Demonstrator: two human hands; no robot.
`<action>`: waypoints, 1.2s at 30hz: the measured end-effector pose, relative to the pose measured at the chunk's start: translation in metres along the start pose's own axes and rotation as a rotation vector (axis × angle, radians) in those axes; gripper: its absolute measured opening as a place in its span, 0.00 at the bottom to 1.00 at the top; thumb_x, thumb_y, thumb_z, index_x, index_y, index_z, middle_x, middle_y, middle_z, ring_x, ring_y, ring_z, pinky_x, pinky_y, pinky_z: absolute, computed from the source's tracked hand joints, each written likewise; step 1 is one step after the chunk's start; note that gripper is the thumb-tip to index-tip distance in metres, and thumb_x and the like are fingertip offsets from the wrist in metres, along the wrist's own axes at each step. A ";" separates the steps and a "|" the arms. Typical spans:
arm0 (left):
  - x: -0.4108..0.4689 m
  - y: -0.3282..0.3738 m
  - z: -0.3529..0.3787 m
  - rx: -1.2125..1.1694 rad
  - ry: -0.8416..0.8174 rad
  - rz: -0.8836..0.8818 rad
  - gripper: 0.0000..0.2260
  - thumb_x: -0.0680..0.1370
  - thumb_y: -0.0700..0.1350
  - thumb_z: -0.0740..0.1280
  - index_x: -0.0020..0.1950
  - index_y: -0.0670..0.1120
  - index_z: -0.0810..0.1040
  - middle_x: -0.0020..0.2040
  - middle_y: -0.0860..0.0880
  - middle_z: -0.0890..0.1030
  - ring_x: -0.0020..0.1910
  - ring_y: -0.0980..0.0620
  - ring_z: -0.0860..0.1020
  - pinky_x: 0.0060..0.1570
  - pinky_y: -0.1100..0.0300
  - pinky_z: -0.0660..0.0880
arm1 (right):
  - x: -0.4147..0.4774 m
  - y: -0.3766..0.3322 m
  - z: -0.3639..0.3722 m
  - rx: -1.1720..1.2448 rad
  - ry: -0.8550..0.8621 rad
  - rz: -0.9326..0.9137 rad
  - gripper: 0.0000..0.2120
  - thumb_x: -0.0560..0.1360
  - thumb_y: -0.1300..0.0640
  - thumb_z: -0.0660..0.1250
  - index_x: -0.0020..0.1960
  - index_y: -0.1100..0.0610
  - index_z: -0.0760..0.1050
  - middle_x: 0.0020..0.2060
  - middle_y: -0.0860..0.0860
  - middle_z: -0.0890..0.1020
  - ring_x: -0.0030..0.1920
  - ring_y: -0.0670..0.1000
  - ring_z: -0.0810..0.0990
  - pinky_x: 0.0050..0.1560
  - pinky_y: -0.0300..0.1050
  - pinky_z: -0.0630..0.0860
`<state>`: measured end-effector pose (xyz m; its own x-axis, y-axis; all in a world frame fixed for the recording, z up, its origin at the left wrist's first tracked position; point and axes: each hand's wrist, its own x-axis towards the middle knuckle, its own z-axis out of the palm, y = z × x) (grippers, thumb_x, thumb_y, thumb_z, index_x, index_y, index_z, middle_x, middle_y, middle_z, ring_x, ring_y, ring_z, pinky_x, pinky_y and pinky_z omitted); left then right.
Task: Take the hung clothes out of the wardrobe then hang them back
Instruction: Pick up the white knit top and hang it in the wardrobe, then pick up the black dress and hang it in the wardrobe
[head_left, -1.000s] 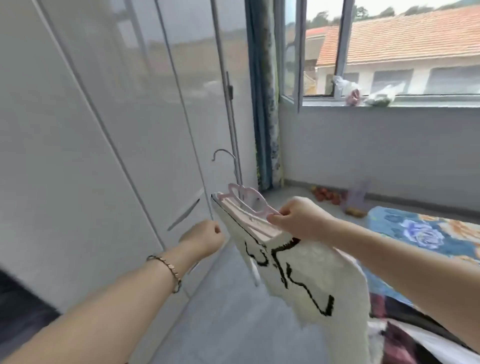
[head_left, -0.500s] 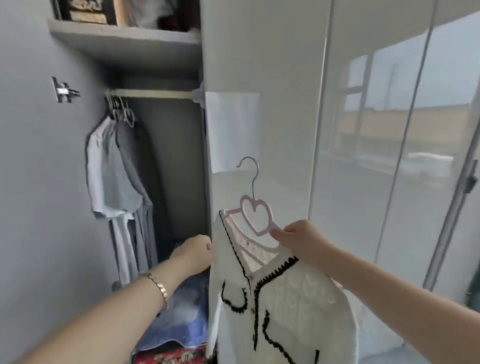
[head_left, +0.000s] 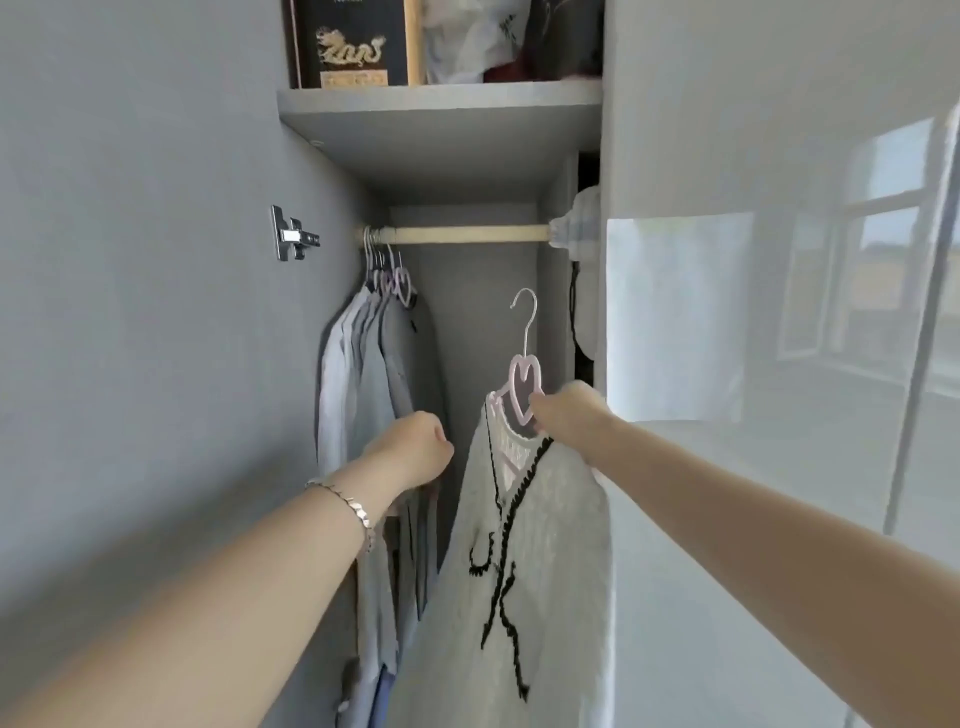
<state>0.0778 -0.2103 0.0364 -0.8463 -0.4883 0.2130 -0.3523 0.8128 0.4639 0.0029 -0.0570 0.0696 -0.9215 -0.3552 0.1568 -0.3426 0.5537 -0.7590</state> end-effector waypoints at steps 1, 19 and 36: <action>0.016 -0.002 -0.010 0.000 0.012 0.018 0.09 0.79 0.43 0.56 0.45 0.45 0.75 0.42 0.47 0.78 0.47 0.45 0.79 0.45 0.57 0.73 | 0.016 -0.015 0.003 -0.008 0.011 -0.005 0.15 0.79 0.58 0.55 0.34 0.59 0.66 0.28 0.51 0.66 0.27 0.48 0.63 0.26 0.40 0.60; 0.206 -0.047 -0.063 0.073 0.286 -0.075 0.10 0.78 0.48 0.58 0.40 0.49 0.75 0.44 0.47 0.82 0.44 0.48 0.81 0.52 0.51 0.76 | 0.304 -0.173 0.079 -0.003 0.023 -0.312 0.16 0.79 0.59 0.57 0.64 0.64 0.71 0.55 0.59 0.77 0.54 0.57 0.77 0.41 0.44 0.73; 0.190 -0.018 -0.026 0.235 0.150 0.086 0.14 0.78 0.47 0.58 0.33 0.46 0.68 0.33 0.50 0.73 0.40 0.45 0.76 0.35 0.60 0.67 | 0.261 -0.084 0.105 -0.010 -0.173 -0.313 0.12 0.79 0.58 0.56 0.39 0.60 0.70 0.36 0.56 0.74 0.44 0.55 0.76 0.36 0.40 0.71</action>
<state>-0.0667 -0.3259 0.0907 -0.8144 -0.4422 0.3758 -0.3798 0.8958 0.2309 -0.1893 -0.2750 0.1082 -0.7276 -0.6303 0.2707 -0.6056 0.4049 -0.6851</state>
